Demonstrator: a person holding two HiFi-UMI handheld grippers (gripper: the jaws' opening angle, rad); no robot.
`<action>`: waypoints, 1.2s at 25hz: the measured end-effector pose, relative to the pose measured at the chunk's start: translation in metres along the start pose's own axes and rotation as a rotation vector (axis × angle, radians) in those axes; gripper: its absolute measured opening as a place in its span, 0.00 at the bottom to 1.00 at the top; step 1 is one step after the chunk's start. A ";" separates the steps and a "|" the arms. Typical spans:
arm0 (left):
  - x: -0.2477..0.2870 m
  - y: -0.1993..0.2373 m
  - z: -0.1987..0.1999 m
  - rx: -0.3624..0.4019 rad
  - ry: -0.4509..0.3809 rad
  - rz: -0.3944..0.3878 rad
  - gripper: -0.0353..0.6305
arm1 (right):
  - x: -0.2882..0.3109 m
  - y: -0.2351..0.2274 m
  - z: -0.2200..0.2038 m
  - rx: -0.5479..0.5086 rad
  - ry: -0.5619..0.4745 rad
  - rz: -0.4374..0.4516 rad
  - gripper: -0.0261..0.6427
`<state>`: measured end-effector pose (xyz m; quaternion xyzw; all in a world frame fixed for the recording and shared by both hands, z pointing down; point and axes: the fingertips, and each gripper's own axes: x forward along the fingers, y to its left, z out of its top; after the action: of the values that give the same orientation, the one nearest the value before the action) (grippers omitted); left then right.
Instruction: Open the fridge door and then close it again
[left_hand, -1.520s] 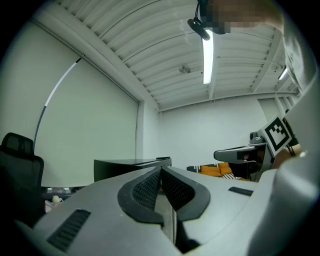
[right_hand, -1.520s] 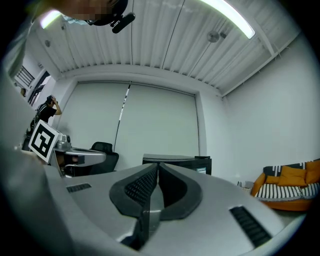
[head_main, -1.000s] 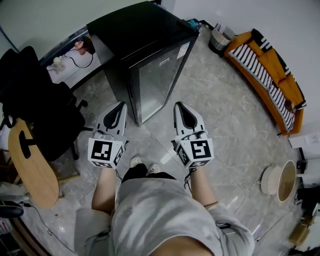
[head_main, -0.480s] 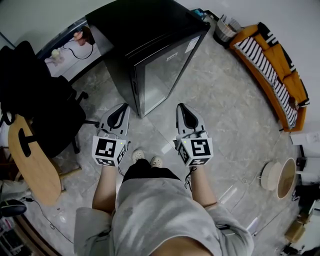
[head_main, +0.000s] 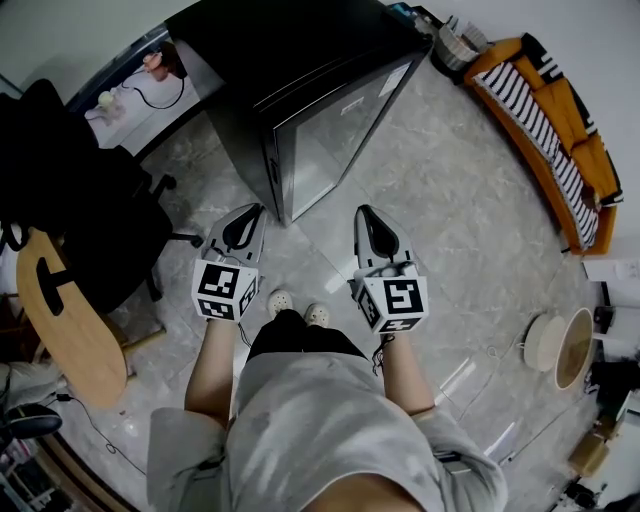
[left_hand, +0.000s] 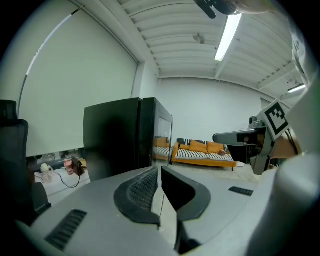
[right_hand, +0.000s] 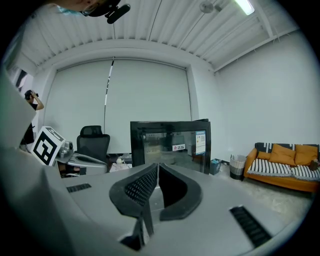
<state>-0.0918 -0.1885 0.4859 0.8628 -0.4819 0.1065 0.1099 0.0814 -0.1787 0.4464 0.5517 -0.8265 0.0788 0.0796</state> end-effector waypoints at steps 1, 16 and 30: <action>0.004 0.001 -0.004 0.002 0.014 -0.009 0.08 | 0.001 0.000 0.000 0.000 0.001 -0.002 0.08; 0.083 0.013 -0.058 0.009 0.222 -0.119 0.25 | 0.004 -0.003 0.002 -0.012 0.014 -0.043 0.08; 0.119 0.013 -0.080 0.043 0.302 -0.141 0.27 | 0.000 -0.018 -0.005 -0.017 0.031 -0.097 0.08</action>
<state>-0.0481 -0.2675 0.5975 0.8708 -0.3957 0.2373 0.1700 0.0981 -0.1845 0.4518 0.5893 -0.7979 0.0764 0.1008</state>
